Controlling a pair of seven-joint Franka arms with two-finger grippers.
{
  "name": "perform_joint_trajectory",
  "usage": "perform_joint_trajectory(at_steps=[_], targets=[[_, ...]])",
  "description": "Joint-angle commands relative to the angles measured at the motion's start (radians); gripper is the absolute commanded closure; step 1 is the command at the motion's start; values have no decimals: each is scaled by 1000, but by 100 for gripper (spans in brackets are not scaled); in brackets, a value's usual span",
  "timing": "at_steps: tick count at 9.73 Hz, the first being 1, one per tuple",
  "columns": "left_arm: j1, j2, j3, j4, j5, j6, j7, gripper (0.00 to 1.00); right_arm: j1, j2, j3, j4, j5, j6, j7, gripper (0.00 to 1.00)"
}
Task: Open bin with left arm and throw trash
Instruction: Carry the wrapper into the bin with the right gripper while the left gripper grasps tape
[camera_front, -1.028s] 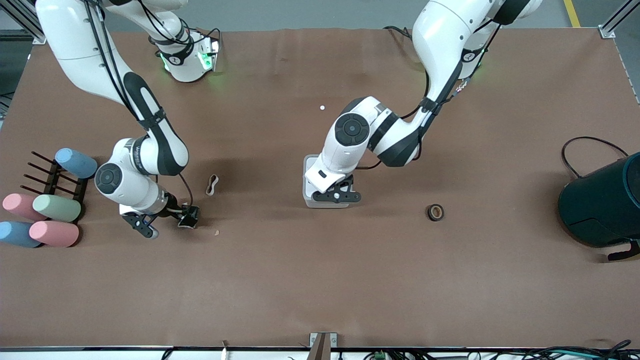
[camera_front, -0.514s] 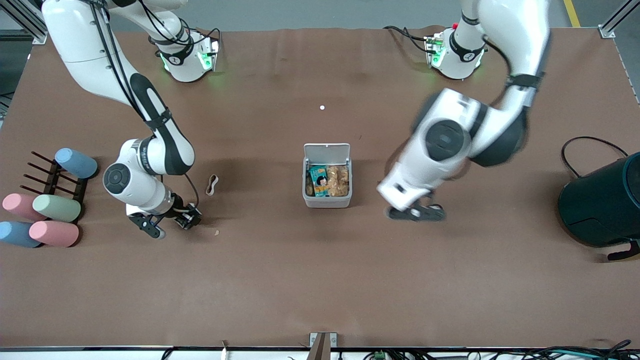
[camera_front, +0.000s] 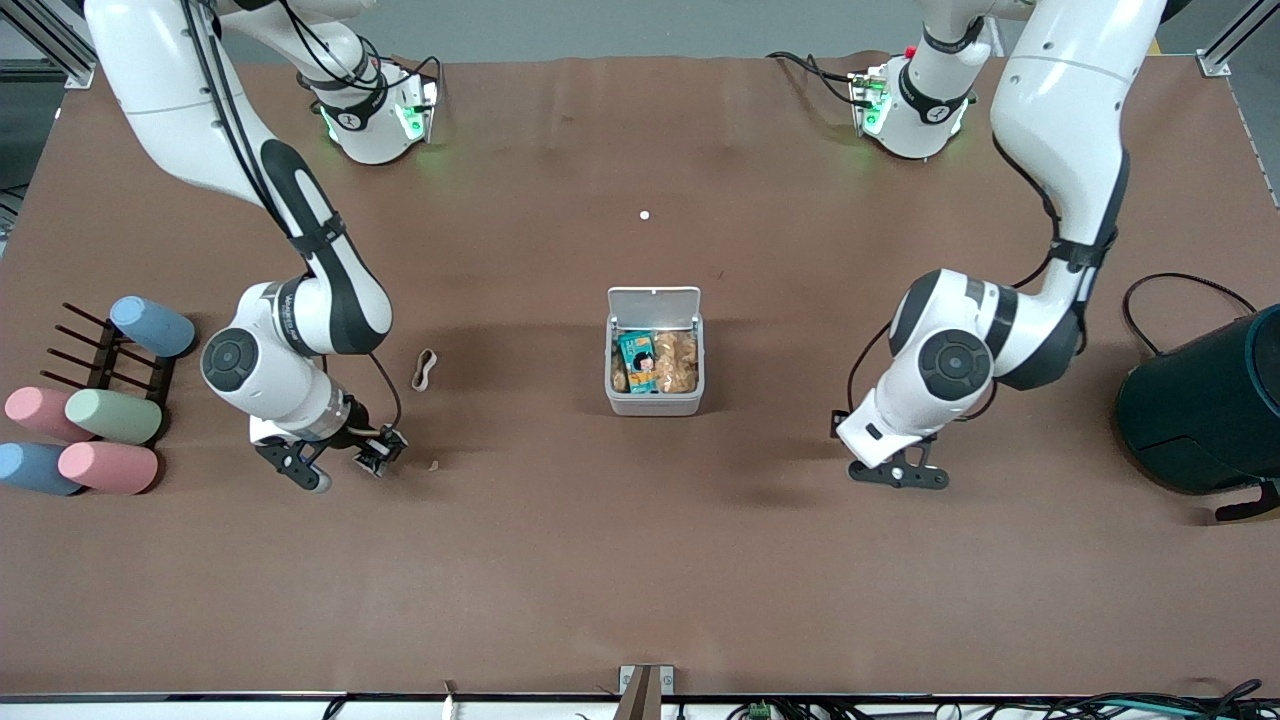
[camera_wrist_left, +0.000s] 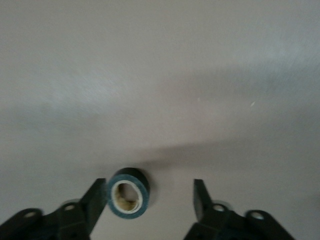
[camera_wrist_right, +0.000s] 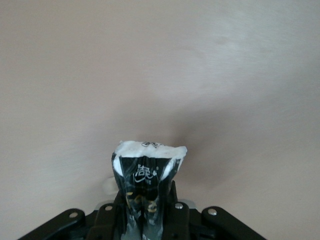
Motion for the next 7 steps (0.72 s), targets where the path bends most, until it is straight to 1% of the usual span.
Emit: perform_joint_trajectory(at_steps=[1,2,3,4,5,6,7], targets=[[18,-32,-6,-128,37,125,0,0,119,-44,-1,188,17,-214,82,98],[41,-32,-7,-152,62,137,0,0,212,-39,1,286,22,-261,158,97],[53,-32,-7,-188,88,192,0,0,289,-21,-1,324,13,-258,204,97],[69,-21,-7,-229,105,278,0,0,369,5,-4,333,4,-249,204,97],[76,-12,-7,-238,123,312,-2,0,399,34,-2,367,-19,-248,197,97],[93,-4,-9,-239,125,314,-2,0,449,57,-1,372,-63,-248,194,97],[93,-4,-10,-239,125,314,-3,1,481,69,-1,370,-85,-246,195,97]])
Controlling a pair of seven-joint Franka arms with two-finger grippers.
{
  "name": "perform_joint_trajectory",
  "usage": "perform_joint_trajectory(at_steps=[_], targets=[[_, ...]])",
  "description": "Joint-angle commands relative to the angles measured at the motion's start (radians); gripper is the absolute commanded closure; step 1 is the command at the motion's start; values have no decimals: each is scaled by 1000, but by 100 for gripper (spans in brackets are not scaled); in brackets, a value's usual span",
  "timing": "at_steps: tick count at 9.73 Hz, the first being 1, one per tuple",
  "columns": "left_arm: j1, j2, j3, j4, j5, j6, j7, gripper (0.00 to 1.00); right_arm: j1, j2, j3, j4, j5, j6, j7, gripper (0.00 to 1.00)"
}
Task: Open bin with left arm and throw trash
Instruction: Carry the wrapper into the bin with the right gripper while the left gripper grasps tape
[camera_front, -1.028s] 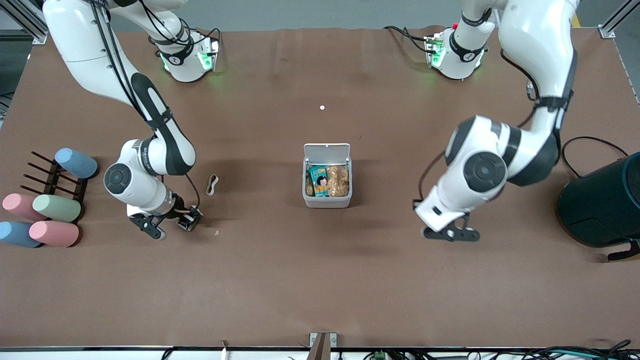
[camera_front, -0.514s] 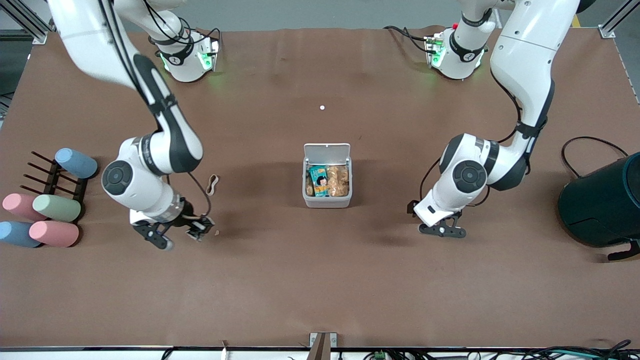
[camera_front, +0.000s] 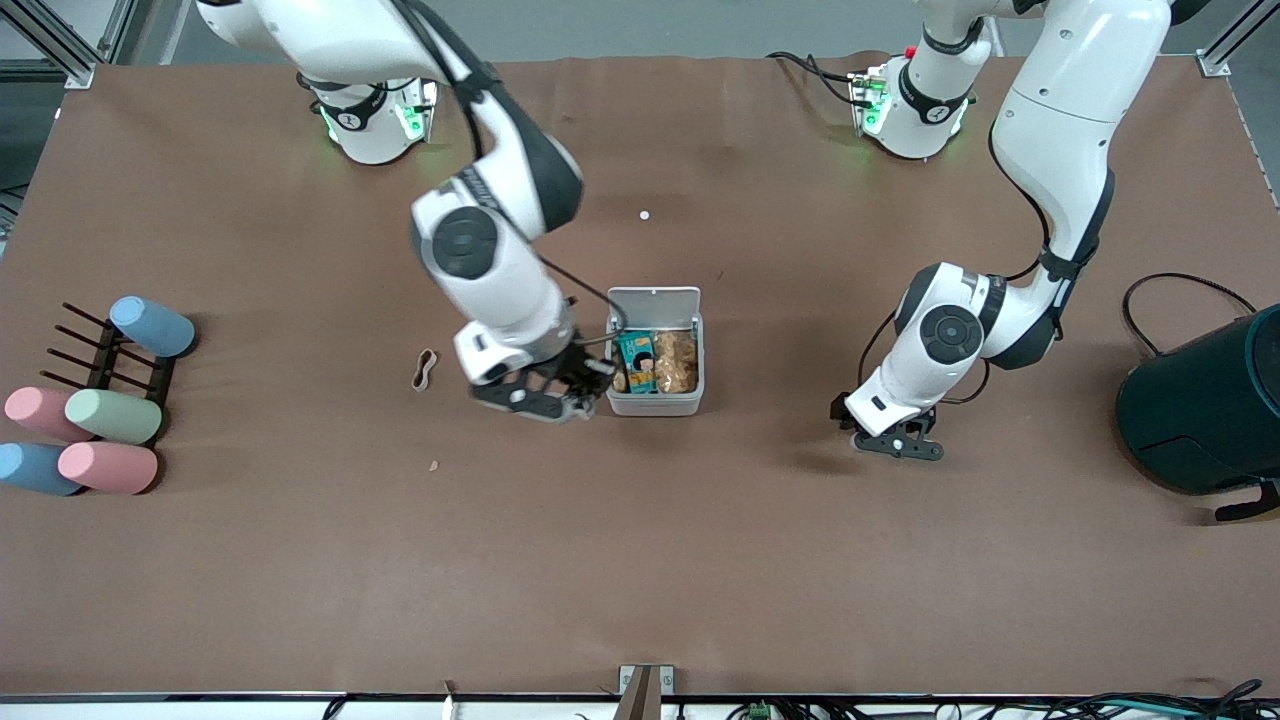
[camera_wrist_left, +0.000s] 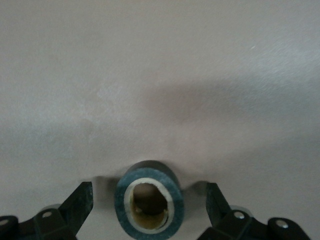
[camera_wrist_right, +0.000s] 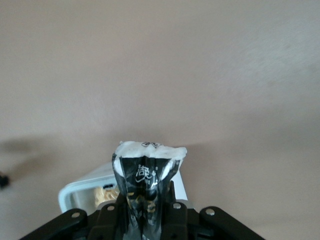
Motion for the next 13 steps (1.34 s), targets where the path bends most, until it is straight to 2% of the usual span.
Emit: perform_joint_trajectory(at_steps=[1,2,3,4,5,7,8,9,10,11,13], targets=[[13,-9,-11,-15,23,18,0,17,55,49,-10,36,-38,-4,-13,97],[12,-10,-14,-15,23,16,-3,55,72,60,-10,33,-38,-4,-45,96],[12,-12,-15,-15,23,15,-19,83,92,67,-10,33,-37,-4,-63,92],[12,-15,-17,-13,21,10,-20,97,98,77,-9,33,-34,-2,-68,88],[12,-17,-19,-12,20,10,-23,100,112,78,-9,33,-31,-4,-69,77],[3,-38,-29,-1,18,-2,-49,100,115,77,-7,33,-26,-15,-70,48],[10,-59,-55,5,14,-36,-62,100,127,77,-9,32,-26,-21,-68,24],[10,-88,-67,16,11,-75,-66,100,132,77,-9,32,-26,-22,-63,9],[12,-119,-89,31,8,-114,-75,100,132,74,-9,32,-26,-25,-59,1],[12,-150,-129,63,-3,-198,-115,100,124,65,-10,33,-25,-57,-59,0],[7,-172,-234,189,-64,-409,-225,100,86,-12,-13,35,-23,-184,-57,0]])
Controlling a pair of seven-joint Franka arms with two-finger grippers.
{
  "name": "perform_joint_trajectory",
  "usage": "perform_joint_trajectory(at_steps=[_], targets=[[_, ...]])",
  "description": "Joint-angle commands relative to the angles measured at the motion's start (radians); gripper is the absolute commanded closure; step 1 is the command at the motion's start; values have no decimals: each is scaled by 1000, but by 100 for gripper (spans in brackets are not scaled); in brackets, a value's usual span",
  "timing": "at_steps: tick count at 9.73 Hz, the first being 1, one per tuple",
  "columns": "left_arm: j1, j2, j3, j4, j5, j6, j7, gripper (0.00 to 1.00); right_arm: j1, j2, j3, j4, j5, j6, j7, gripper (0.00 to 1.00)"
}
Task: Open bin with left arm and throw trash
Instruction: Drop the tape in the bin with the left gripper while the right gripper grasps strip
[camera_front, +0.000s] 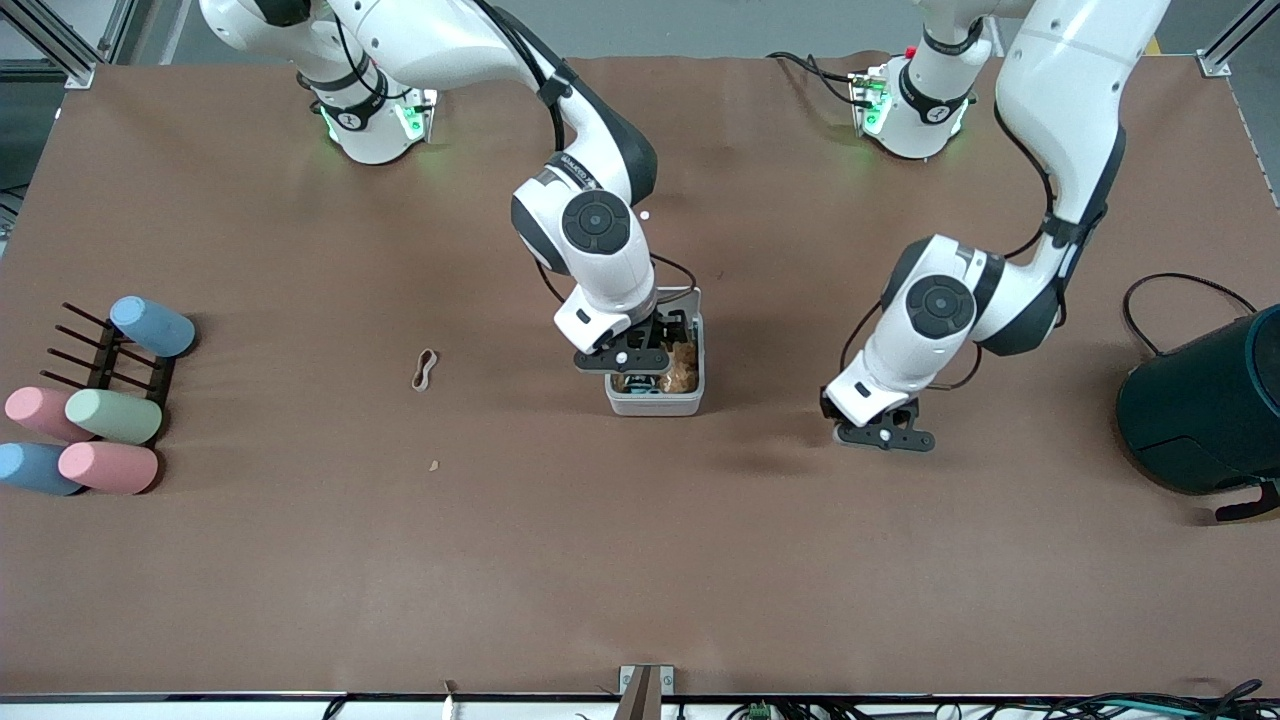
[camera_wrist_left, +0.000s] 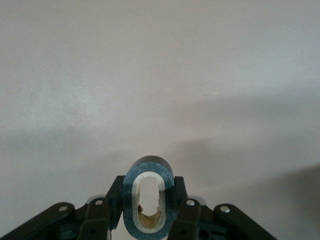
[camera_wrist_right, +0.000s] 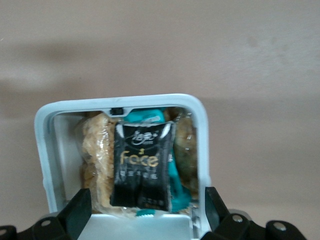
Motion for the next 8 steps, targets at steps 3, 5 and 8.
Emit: perform_joint_trajectory(at_steps=[3,5,8], targets=[[-17,-13,-176,124,-26,-165,-236,99,-177,-179,-6,-121,-10,-169,-3,0],[-83,36,-178,192,-19,-164,-314,98,-334,-264,-7,-291,-13,-76,-26,0],[-169,99,-170,231,1,-159,-391,98,-463,-348,-6,-583,-13,155,-271,0]])
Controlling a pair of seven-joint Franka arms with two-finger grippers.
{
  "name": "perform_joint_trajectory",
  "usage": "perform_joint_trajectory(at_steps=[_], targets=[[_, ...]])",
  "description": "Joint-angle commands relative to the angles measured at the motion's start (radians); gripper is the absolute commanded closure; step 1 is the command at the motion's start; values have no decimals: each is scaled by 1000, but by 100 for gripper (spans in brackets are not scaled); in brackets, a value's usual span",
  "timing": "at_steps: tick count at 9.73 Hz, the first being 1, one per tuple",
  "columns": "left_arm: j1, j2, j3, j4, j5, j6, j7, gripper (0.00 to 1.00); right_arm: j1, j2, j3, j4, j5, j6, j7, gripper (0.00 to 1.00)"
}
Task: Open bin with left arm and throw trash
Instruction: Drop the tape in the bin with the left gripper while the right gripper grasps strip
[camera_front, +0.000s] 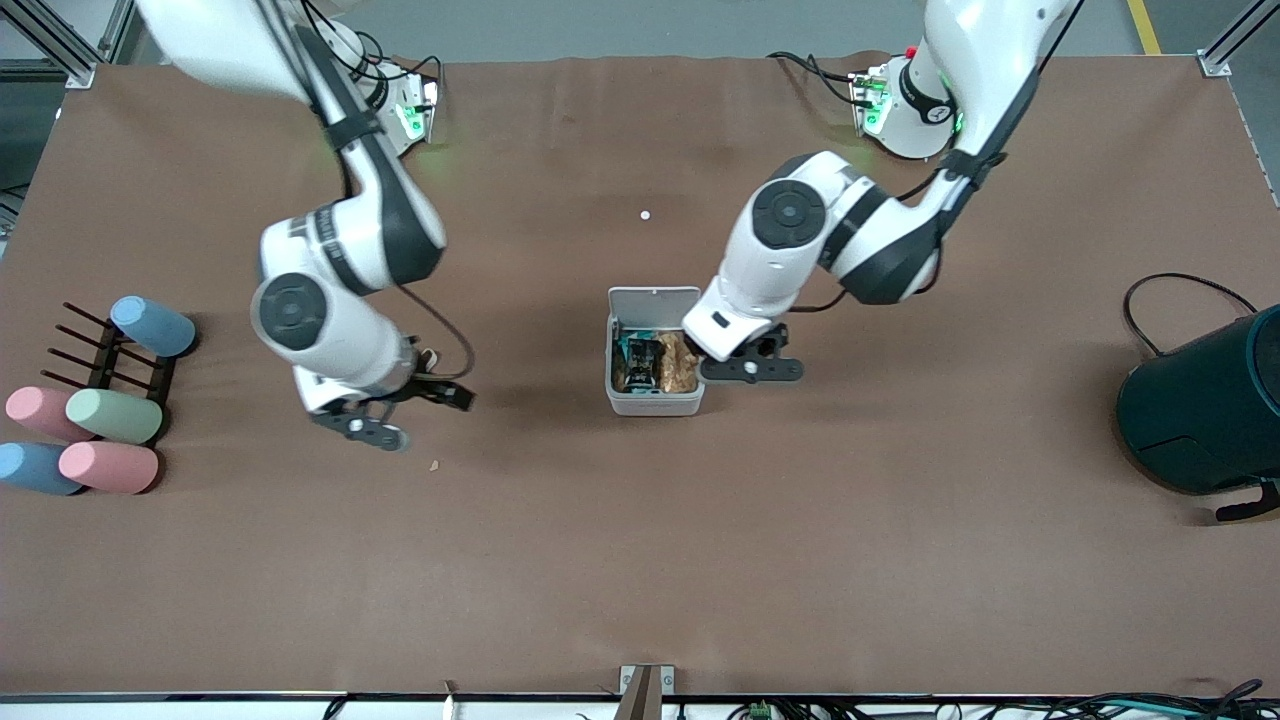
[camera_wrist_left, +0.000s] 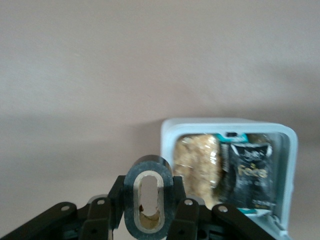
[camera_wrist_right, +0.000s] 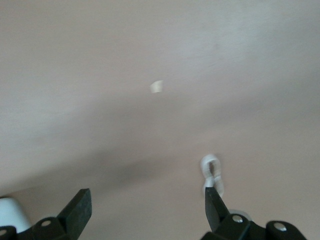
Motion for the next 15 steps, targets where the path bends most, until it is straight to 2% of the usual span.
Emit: perform_joint_trajectory(at_steps=[1,2,3,5,6,7,9,10,11,12,13,15], targets=[[-36,54,4,42,60,-8,-58,98,-24,-84,22,-260,-9,197,-54,0],[-43,72,2,44,115,-8,-99,98,-31,-83,22,-365,-9,321,-55,0],[-46,91,2,44,151,-8,-130,98,-33,-78,22,-422,-9,417,-55,0],[-64,97,2,45,159,-8,-155,98,-33,-37,22,-441,-9,451,-57,4],[-70,97,2,53,159,-8,-155,98,-31,-25,22,-443,-9,452,-65,20],[-72,97,2,70,162,-8,-155,98,-28,0,22,-441,-9,452,-94,31],[-84,100,4,70,164,-8,-153,98,-33,41,22,-440,-9,493,-97,38],[-86,109,4,71,173,-8,-155,94,-30,55,22,-440,-9,517,-97,62],[-86,112,4,70,194,-8,-166,76,-31,54,23,-435,-9,516,-95,94],[-86,115,4,70,197,-8,-172,30,-31,51,23,-428,-9,513,-89,100],[-87,115,4,68,208,-8,-172,0,-30,46,25,-412,-7,507,-86,100],[-83,109,4,65,213,-15,-173,0,-18,34,33,-342,7,479,-59,100]])
